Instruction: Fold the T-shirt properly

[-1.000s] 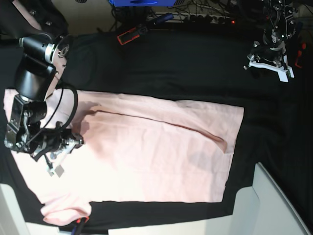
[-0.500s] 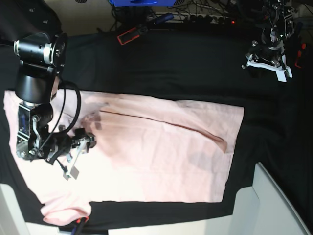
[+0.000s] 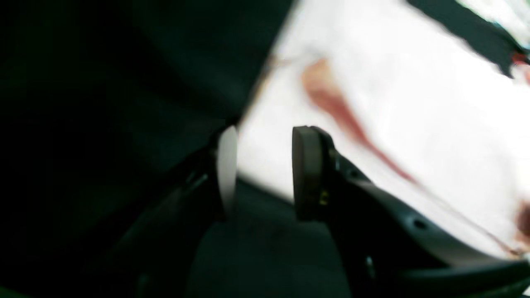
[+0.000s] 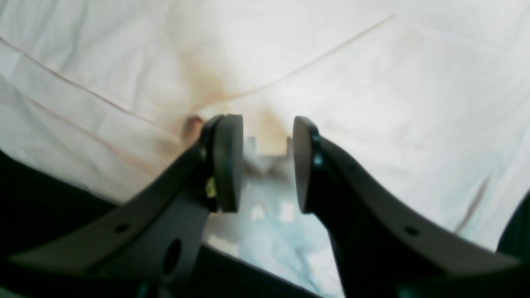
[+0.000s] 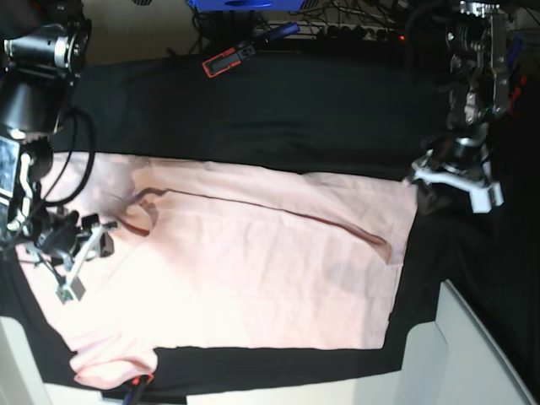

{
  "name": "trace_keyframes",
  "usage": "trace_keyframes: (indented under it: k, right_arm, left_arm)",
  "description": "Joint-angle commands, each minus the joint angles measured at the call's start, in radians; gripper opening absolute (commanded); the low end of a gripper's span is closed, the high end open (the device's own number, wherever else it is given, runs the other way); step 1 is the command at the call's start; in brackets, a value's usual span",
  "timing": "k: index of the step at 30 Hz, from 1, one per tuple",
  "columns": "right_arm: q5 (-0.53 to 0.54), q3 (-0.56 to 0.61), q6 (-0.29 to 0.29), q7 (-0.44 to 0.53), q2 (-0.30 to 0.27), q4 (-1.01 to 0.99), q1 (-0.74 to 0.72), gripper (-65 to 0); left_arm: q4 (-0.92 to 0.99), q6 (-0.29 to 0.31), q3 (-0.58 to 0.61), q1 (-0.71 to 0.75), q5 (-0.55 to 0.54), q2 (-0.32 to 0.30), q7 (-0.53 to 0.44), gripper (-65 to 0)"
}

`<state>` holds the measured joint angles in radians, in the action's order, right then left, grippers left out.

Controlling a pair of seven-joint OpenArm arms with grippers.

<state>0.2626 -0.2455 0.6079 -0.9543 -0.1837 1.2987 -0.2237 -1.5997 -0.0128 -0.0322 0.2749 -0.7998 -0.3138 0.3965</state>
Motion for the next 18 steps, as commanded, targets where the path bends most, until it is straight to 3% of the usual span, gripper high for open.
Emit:
trace_keyframes:
  k: [1,8,14,18]
  right_arm:
    - [0.010,-0.018,0.000,0.018,-0.013,0.043,0.007,-47.0]
    - [0.010,-0.120,0.000,0.018,-0.015,0.108,0.120,-46.6]
    - [0.011,-0.194,0.007,0.018,-0.024,0.108,0.182,-46.6]
    - [0.011,-0.200,0.008,0.018,-0.024,0.108,0.194,-46.6]
  left_arm:
    - [-0.001,0.003,0.019,-0.026,-0.008,-0.021,-0.020,-41.7]
    - [0.052,0.003,0.051,-0.168,0.000,-0.023,0.121,-41.7]
    - [0.060,0.003,0.053,-0.242,0.086,-0.189,0.134,-41.8]
    - [0.123,0.003,0.051,-0.348,0.185,-0.242,0.356,-41.7]
